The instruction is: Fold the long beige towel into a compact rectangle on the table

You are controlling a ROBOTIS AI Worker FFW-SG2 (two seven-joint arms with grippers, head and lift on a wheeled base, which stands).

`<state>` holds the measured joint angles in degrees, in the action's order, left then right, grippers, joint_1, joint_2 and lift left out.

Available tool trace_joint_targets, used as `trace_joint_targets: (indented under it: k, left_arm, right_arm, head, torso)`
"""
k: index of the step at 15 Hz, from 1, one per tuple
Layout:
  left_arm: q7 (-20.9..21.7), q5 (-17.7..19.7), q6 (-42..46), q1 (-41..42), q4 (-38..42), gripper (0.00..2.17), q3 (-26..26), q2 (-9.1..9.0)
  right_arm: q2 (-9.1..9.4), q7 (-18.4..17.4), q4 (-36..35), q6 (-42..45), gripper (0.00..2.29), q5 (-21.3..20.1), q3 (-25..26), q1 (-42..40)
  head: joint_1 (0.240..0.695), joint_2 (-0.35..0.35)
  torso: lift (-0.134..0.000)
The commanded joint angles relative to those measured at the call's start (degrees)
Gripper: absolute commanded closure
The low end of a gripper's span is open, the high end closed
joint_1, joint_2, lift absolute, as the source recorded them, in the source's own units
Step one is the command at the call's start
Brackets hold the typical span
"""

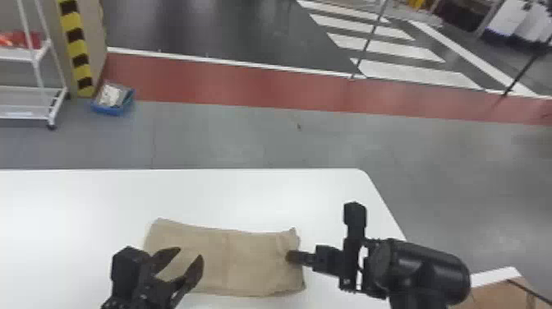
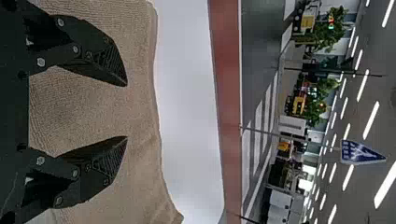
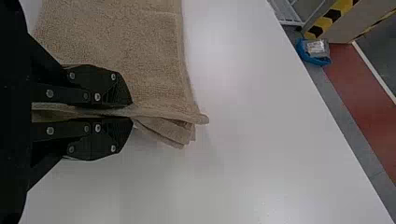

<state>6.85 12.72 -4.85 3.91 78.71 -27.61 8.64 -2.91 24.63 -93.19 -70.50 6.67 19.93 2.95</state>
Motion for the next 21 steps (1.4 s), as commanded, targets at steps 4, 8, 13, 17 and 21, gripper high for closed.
trace_joint_targets:
  k: [4,8,13,17,21]
  left_arm:
    - [-0.43,-0.16,-1.44,-0.66,-1.02,1.87,-0.08,-0.38]
    - [-3.95,-6.31,-1.44,-2.59,-6.55,1.90,-0.78,-1.96]
    - [-4.91,-7.98,-1.61,-2.68,-7.52,1.89,-1.31,-2.13]
    - [-4.91,-8.33,-2.84,-2.77,-7.52,1.89,-2.36,-2.40]
    - [-3.95,-7.28,-4.60,-1.19,-5.32,1.89,-2.45,-2.13]
  right_arm:
    - [-0.08,-0.02,-0.59,-0.30,1.03,0.01,-0.25,0.22]
    - [0.01,0.34,-2.87,-3.46,1.03,1.06,-0.42,0.48]
    - [-0.08,1.13,-9.29,-8.91,1.03,9.33,0.46,-1.10]
    - [0.01,0.07,-13.15,-12.78,1.03,15.21,0.54,-0.93]
    - [0.19,-1.77,-13.50,-11.90,1.03,16.18,0.10,0.92]
  head:
    - [0.695,-0.325]
    - [0.695,-0.317]
    - [0.695,-0.284]
    - [0.695,-0.260]
    - [0.695,-0.246]
  torso:
    - [0.000]
    - [0.000]
    - [0.000]
    - [0.000]
    - [0.000]
